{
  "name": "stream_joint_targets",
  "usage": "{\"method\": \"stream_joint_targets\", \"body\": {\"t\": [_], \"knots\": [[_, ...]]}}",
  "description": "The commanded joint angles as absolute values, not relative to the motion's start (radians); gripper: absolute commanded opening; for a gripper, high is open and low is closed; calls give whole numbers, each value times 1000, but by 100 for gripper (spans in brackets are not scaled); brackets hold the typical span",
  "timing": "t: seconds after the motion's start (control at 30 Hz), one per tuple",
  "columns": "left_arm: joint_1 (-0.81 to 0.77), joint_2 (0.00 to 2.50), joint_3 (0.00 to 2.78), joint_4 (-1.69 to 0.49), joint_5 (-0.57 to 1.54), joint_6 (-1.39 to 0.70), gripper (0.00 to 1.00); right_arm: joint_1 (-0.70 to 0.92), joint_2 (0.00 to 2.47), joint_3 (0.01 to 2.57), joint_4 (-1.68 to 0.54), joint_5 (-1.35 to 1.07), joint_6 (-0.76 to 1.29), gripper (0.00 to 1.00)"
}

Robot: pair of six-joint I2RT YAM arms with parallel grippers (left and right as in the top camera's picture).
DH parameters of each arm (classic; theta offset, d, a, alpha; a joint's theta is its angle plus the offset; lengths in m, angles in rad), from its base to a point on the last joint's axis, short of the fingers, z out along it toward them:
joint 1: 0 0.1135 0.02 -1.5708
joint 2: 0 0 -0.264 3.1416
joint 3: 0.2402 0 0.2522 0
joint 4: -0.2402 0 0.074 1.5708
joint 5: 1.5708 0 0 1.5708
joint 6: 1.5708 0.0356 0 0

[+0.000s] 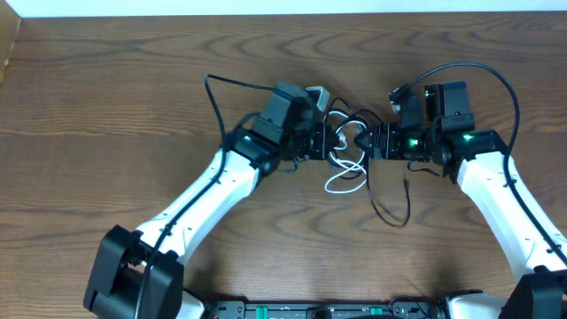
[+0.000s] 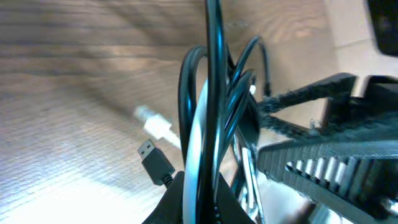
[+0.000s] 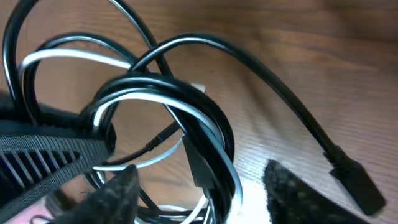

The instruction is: Untangle cables

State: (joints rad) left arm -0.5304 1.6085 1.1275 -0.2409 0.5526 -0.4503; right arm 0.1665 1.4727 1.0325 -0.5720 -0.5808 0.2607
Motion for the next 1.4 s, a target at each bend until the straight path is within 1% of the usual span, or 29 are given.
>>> {"method": "stream_joint_targets", "body": {"t": [0.0,0.1,0.2,0.3,0.4,0.43,0.47,0.5,0.57,0.6,0.73,0.77,0.83,0.9,1.1,1.2,1.3,1.37], "knots": [[-471,1605,1128,-231,786,-427,7,170,1465,1033,-582,-603,247,53],[-440,1605,1128,-187,932,-427,8,203,1472,1032,-607,-486,305,48],[-433,1605,1128,-146,997,-445,8,232,1486,1032,-610,-434,356,45],[-433,1605,1128,-125,1015,-482,7,253,1505,1032,-629,-327,437,29],[-422,1605,1128,-125,1025,-484,7,251,1505,1032,-672,-208,472,20],[-416,1605,1128,-125,1025,-484,8,247,1505,1032,-691,-164,481,15],[-406,1605,1128,-125,1024,-483,8,242,1505,1032,-702,-145,482,4],[-398,1605,1128,-125,1020,-483,7,237,1505,1032,-705,-146,479,1],[-378,1605,1128,-143,962,-483,6,236,1500,1032,-666,-273,343,1],[-370,1605,1128,-169,906,-482,7,236,1489,1032,-618,-460,198,1],[-369,1607,1128,-248,776,-471,8,224,1456,1032,-538,-873,-22,1],[-369,1608,1128,-276,746,-467,8,216,1445,1032,-519,-1019,-93,1],[-369,1608,1128,-309,714,-465,8,205,1435,1032,-500,-1201,-171,1],[-369,1608,1128,-332,701,-454,8,194,1431,1032,-490,-1325,-220,1],[-348,1608,1128,-345,683,-441,7,165,1431,1032,-486,-1483,-271,1],[-301,1608,1128,-350,712,-436,8,133,1431,1032,-493,-1497,-265,1],[-255,1608,1128,-343,854,-340,8,105,1433,1032,-502,-1460,-230,1],[-224,1608,1128,-345,972,-267,7,87,1433,1032,-513,-1324,-127,2]]}}
